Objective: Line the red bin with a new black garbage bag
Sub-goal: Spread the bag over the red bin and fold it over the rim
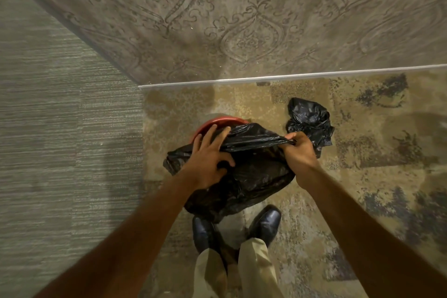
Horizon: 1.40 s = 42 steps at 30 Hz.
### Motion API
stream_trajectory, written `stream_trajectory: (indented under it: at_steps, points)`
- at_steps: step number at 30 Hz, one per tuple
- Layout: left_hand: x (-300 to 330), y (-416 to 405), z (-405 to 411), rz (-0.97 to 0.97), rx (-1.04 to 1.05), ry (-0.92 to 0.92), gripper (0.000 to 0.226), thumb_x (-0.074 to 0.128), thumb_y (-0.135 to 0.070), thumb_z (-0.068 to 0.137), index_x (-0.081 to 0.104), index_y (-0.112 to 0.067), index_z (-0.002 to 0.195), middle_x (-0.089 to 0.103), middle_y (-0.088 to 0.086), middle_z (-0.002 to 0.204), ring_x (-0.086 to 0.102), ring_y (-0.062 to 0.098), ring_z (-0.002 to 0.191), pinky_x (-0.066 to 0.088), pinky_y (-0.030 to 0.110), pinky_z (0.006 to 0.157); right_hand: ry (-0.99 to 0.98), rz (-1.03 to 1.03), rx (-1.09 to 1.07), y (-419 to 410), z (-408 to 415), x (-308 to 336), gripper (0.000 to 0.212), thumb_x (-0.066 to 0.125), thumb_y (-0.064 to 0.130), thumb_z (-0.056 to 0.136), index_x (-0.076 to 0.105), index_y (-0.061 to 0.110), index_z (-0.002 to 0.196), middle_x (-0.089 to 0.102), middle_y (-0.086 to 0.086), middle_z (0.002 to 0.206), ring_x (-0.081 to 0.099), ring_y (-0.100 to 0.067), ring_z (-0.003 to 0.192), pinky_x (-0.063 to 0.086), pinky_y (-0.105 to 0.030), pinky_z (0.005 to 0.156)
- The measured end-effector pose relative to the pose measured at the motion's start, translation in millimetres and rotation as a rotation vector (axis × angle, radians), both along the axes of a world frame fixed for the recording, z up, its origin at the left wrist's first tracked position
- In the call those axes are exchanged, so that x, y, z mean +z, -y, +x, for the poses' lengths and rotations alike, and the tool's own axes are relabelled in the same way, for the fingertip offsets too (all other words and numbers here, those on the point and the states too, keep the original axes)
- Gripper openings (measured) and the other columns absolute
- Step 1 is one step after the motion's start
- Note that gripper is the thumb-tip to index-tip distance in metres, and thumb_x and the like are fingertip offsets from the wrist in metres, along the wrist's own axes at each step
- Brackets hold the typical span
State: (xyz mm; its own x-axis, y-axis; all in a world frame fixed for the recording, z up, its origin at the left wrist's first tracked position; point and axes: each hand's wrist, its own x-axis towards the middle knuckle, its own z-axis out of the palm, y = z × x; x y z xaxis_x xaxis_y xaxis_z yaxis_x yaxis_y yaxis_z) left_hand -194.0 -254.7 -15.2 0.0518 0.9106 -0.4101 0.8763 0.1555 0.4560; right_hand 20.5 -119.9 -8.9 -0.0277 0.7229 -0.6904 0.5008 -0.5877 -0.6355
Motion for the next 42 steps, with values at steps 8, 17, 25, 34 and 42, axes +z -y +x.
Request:
stream_trajectory:
  at_steps: [8,17,25,34,42]
  points:
    - [-26.1,-24.7,-9.6,0.129,0.442,0.041,0.039,0.049,-0.010,0.098,0.065,-0.023,0.131,0.065,0.000,0.132,0.066,0.027,0.113,0.053,0.042,0.095,0.351,0.120,0.708,-10.0,31.6,-25.9,0.064,0.077,0.058,0.066,0.048,0.040,0.119,0.067,0.004,0.093,0.065,-0.020,0.085,0.053,-0.038,0.074]
    - [-46.2,-28.9,-64.7,0.178,0.548,0.175,0.022,0.062,-0.004,0.092,0.075,-0.020,0.097,0.069,-0.008,0.101,0.068,0.016,0.092,0.056,0.038,0.081,0.178,0.507,0.499,-14.9,37.4,-48.1,0.023,0.061,0.010,0.076,0.041,0.020,0.078,0.051,0.001,0.070,0.044,-0.018,0.062,0.030,-0.030,0.051]
    - [-169.7,-30.6,-91.8,0.049,0.469,0.111,0.044,0.056,-0.020,0.097,0.053,-0.035,0.139,0.061,-0.008,0.132,0.061,0.015,0.114,0.048,0.025,0.089,0.221,0.802,0.901,-1.8,21.4,-170.7,0.064,0.050,0.036,0.098,0.018,0.045,0.153,0.047,0.009,0.121,0.052,-0.007,0.091,0.052,-0.028,0.064]
    - [-207.4,-63.1,-121.2,0.038,0.262,-0.065,0.065,0.046,-0.004,0.093,0.035,-0.019,0.156,0.049,0.007,0.149,0.056,0.035,0.125,0.049,0.043,0.102,0.228,0.858,0.903,-46.9,-9.5,-204.5,0.018,0.054,0.025,0.098,0.060,0.034,0.113,0.056,0.002,0.108,0.065,-0.028,0.070,0.056,-0.031,0.062]
    - [-223.6,-54.8,-131.3,-0.117,0.233,-0.143,0.068,0.053,-0.012,0.096,0.028,-0.022,0.158,0.045,0.008,0.152,0.055,0.036,0.126,0.048,0.047,0.102,0.398,0.487,1.018,-72.0,-13.0,-226.4,0.034,0.047,0.020,0.095,0.059,0.030,0.125,0.053,-0.015,0.112,0.060,-0.043,0.096,0.048,-0.047,0.086]
